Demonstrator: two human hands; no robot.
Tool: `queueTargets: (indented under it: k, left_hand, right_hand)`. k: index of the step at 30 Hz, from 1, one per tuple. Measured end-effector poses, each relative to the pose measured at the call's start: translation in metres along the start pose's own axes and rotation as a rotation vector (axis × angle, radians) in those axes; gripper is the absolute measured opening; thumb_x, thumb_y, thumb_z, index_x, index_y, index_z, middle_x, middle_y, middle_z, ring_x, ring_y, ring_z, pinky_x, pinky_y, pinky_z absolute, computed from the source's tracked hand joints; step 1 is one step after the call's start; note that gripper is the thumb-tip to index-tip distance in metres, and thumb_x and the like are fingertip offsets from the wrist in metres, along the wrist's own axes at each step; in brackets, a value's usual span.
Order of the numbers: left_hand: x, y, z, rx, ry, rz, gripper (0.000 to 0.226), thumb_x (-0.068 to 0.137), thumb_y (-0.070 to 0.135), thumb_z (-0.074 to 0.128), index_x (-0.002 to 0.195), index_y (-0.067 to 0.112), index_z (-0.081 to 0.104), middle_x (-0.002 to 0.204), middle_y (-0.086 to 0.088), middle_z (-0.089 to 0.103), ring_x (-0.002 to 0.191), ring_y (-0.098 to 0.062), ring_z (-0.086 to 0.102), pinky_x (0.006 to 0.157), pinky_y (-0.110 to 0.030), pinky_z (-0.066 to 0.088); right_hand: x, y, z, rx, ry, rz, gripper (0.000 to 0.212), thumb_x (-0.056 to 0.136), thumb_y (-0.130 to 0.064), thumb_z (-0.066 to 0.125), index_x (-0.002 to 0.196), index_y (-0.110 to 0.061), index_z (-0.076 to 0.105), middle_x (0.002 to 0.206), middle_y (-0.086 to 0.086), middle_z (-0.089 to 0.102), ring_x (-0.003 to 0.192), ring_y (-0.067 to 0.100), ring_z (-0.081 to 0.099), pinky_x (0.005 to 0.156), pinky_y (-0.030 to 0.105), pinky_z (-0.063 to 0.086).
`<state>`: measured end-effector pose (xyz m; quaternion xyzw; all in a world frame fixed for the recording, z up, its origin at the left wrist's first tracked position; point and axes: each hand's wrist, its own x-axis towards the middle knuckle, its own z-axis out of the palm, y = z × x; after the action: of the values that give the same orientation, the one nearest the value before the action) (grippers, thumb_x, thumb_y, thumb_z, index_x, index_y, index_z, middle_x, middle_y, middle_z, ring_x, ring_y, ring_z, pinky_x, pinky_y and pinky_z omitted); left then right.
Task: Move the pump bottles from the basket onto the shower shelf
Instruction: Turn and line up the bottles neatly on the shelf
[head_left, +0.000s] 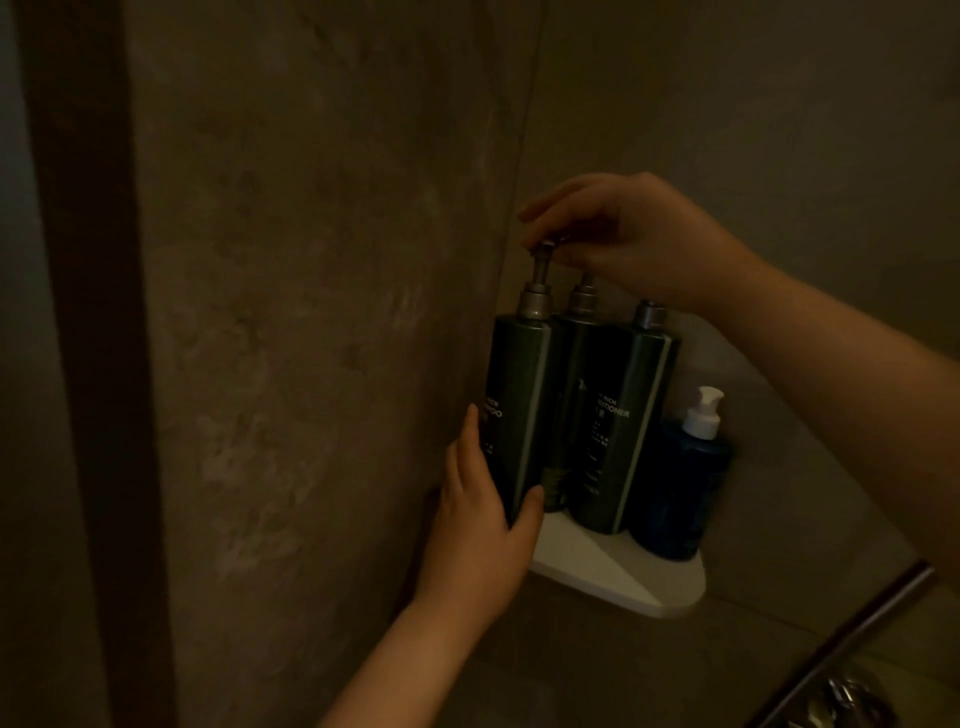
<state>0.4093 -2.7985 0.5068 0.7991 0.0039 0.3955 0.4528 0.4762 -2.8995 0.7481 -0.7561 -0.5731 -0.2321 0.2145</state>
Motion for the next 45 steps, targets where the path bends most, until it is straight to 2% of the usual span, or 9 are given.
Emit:
queueTargets:
  k: [5,10,20,25,30,34,38,41,45]
  left_hand:
    - [0.007,0.005,-0.007,-0.383,-0.052,-0.111,0.073,0.075,0.062,0.050,0.133,0.060,0.005,0.144,0.026,0.024,0.128,0.011,0.026,0.104,-0.018,0.025]
    - [0.008,0.005,-0.009,-0.512,-0.083,-0.139,0.048,0.076,0.047,0.059,0.116,0.060,0.037,0.113,0.035,0.053,0.106,0.016,0.049,0.076,-0.004,0.042]
    - [0.006,0.001,-0.002,-0.531,0.036,-0.176,0.054,0.073,0.029,0.074,0.108,0.054,0.042,0.109,0.028,0.054,0.096,0.018,0.053,0.068,-0.002,0.043]
    - [0.007,0.000,0.002,-0.428,0.113,-0.159,0.063,0.067,0.036,0.078,0.115,0.049,0.040,0.113,0.029,0.048,0.098,0.018,0.049,0.070,-0.007,0.045]
    - [0.012,0.004,0.012,-0.300,0.189,-0.103,0.067,0.063,0.041,0.076,0.120,0.039,0.041,0.108,0.028,0.037,0.097,0.018,0.044,0.071,0.002,0.036]
    - [0.014,0.004,0.018,-0.171,0.258,-0.127,0.072,0.058,0.044,0.077,0.120,0.031,0.043,0.105,0.028,0.032,0.099,0.004,0.040,0.076,-0.006,0.032]
    - [0.011,0.004,0.020,-0.120,0.267,-0.110,0.073,0.060,0.047,0.074,0.123,0.026,0.042,0.111,0.014,0.036,0.108,-0.005,0.040,0.088,-0.022,0.034]
    - [0.006,0.003,0.018,-0.214,0.167,-0.093,0.074,0.066,0.057,0.063,0.130,0.037,0.033,0.121,0.016,0.038,0.112,0.001,0.041,0.089,-0.015,0.035]
    - [-0.001,-0.002,0.014,-0.298,0.055,-0.091,0.057,0.079,0.057,0.048,0.124,0.066,0.014,0.124,0.040,0.031,0.114,0.023,0.033,0.082,0.002,0.031]
  right_hand:
    - [-0.006,0.000,-0.002,0.135,-0.010,0.031,0.032,0.083,0.005,0.062,0.105,-0.019,0.067,0.114,0.000,0.065,0.104,0.003,0.062,0.095,0.019,0.046]
    - [-0.013,-0.004,-0.005,0.195,-0.016,0.069,0.037,0.085,0.010,0.057,0.108,-0.018,0.064,0.112,0.002,0.067,0.104,0.003,0.062,0.095,0.016,0.045]
    - [-0.019,-0.006,-0.001,0.296,0.026,0.080,0.043,0.084,0.015,0.053,0.109,-0.018,0.064,0.107,-0.001,0.067,0.106,0.005,0.063,0.095,0.021,0.047]
    - [-0.019,-0.007,-0.002,0.213,0.026,0.055,0.047,0.082,0.016,0.054,0.117,-0.016,0.059,0.105,-0.004,0.067,0.100,-0.002,0.063,0.091,0.014,0.047]
    - [-0.013,-0.005,-0.004,0.124,0.007,0.063,0.046,0.082,0.012,0.056,0.114,-0.020,0.061,0.104,-0.006,0.068,0.096,-0.004,0.064,0.088,0.011,0.047]
    - [-0.012,-0.001,-0.004,0.092,0.023,0.062,0.037,0.082,0.004,0.063,0.095,-0.030,0.065,0.097,-0.009,0.070,0.093,-0.001,0.066,0.089,0.019,0.051]
    - [-0.008,-0.002,-0.006,0.075,0.021,0.063,0.035,0.081,0.000,0.067,0.089,-0.034,0.066,0.094,-0.011,0.070,0.092,-0.003,0.066,0.086,0.014,0.050]
    - [-0.007,-0.004,-0.008,0.081,0.005,0.066,0.033,0.081,-0.002,0.068,0.090,-0.033,0.067,0.093,-0.012,0.069,0.094,-0.002,0.064,0.087,0.011,0.048]
    - [-0.007,-0.007,-0.011,0.036,-0.021,0.078,0.031,0.082,-0.006,0.068,0.106,-0.025,0.066,0.097,-0.013,0.068,0.095,-0.007,0.062,0.085,0.003,0.043]
